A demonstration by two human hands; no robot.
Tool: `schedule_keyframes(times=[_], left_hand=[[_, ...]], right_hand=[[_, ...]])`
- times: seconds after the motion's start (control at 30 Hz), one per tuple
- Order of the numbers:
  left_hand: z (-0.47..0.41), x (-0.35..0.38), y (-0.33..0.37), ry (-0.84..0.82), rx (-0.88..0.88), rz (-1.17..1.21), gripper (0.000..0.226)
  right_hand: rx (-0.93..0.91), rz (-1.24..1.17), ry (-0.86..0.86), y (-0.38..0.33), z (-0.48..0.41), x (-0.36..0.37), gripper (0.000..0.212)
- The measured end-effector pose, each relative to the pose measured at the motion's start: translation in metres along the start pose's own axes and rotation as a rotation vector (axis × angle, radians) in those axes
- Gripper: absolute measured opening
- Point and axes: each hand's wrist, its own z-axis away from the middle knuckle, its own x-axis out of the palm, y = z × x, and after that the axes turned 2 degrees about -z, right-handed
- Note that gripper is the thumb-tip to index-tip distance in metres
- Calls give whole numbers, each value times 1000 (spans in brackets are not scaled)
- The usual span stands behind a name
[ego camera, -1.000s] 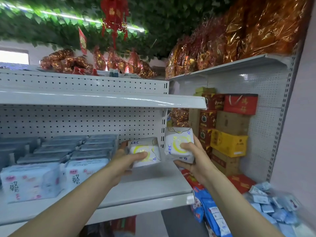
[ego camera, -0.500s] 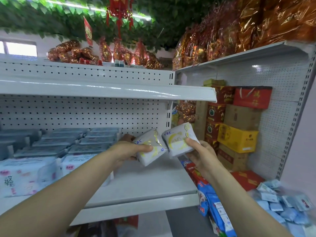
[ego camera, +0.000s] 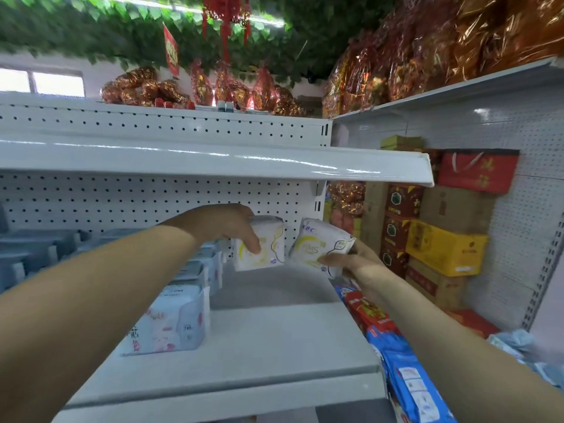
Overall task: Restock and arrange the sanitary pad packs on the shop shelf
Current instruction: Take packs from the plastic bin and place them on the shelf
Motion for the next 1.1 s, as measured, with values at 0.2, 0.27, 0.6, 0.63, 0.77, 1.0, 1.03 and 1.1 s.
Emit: schedule_keyframes(times=[0.2,0.27,0.6,0.63,0.77,1.0,1.03,1.1], left_hand=[[-38,-7,3,5,38,-287,77],[-51,-5,0,4,41,-356,79],[-85,26,-29,57,-27,-438,83],[-88,27,-32,72,-39,-439,85],[-96,29,-40,109,-70,-513,89],[-98,28,-51,154,-80,-525,78],[-98,28,-51,157,-79,-519,78],[-98,28,-52,157,-77,-525,78]], right_hand=[[-60,143,-176,-6,-47,1,86],[-70,223,-205,-7,-62,4,79],[-160,434,-225,25,-114,23,66],[-167,441,-219,27,-116,24,67],[-184,439,-202,34,-123,27,68],[-235,405,-199,38,-132,41,63],[-247,403,-197,39,-132,43,62],[-258,401,-200,39,-133,47,62]])
